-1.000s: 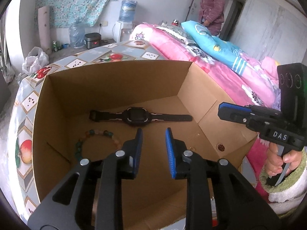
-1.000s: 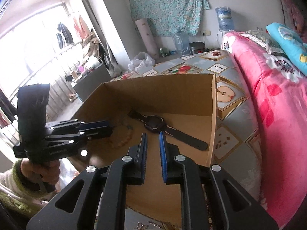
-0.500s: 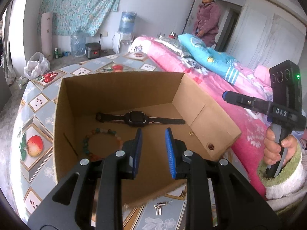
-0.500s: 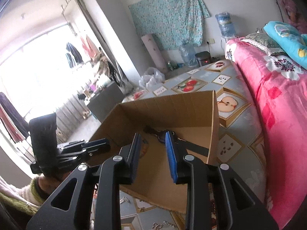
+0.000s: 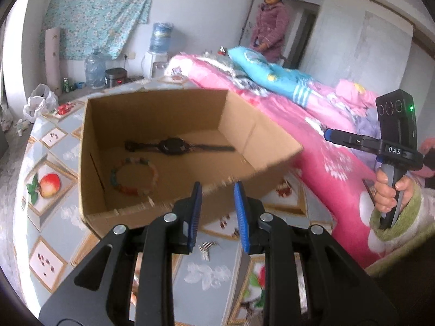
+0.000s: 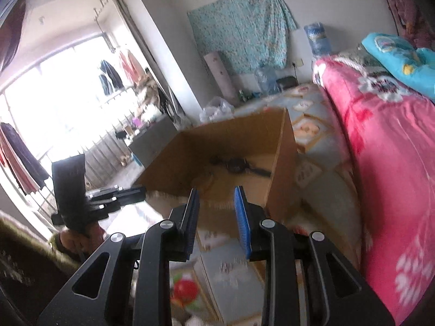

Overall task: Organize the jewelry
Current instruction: 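Withdraw the right tool from the box back over the table, then close the left tool on the silver coil trinket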

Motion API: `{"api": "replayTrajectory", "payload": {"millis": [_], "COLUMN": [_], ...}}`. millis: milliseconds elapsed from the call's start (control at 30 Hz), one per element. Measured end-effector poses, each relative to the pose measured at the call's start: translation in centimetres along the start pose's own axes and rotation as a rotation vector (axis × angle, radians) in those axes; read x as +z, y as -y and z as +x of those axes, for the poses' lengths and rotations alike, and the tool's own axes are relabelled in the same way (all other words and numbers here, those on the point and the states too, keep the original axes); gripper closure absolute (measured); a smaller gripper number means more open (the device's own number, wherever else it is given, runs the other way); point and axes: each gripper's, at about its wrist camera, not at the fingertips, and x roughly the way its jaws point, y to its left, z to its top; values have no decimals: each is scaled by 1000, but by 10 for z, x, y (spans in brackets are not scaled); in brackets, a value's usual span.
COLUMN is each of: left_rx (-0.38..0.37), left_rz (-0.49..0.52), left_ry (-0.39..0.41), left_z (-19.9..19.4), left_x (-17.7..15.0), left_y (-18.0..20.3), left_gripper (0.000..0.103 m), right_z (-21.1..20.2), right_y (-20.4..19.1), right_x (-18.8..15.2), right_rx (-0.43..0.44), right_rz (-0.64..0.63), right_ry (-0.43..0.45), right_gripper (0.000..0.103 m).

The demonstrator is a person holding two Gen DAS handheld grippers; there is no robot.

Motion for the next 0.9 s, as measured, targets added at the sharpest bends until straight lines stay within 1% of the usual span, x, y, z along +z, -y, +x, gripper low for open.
{"api": "replayTrajectory", "payload": {"millis": [67,167,200,300,400,467,567,700,900], "left_rx": [-21,-26,-19,11,51,92,127,142,166], "left_rz": [-4,-4,0,18,34,66,98,107,103], "left_ry": [-42,-94,-112,-156,-196,-218,-235,-247,-282], "left_z": [7,19,24,35,48,55,62,67,77], "left_x": [-10,-24,-29,-43,-52,-58,-61,-62,-69], "left_y": [5,10,12,16,17,19,20,18,13], "left_gripper": [79,79,79,79,79,79,79,79,79], "right_z": [2,15,23,40,60,72,87,102,109], "right_y": [3,6,7,9,0,-7,-20,-35,-42], "right_x": [-16,-34,-44,-61,-77,-82,-85,-83,-84], "right_rx": [-16,-25,-30,-27,-56,-77,-87,-90,-78], "right_rz": [21,61,79,109,91,67,15,-51,-62], "right_ry": [-45,-104,-132,-175,-225,-253,-275,-291,-309], "right_gripper": [76,76,76,76,76,76,76,76,76]}}
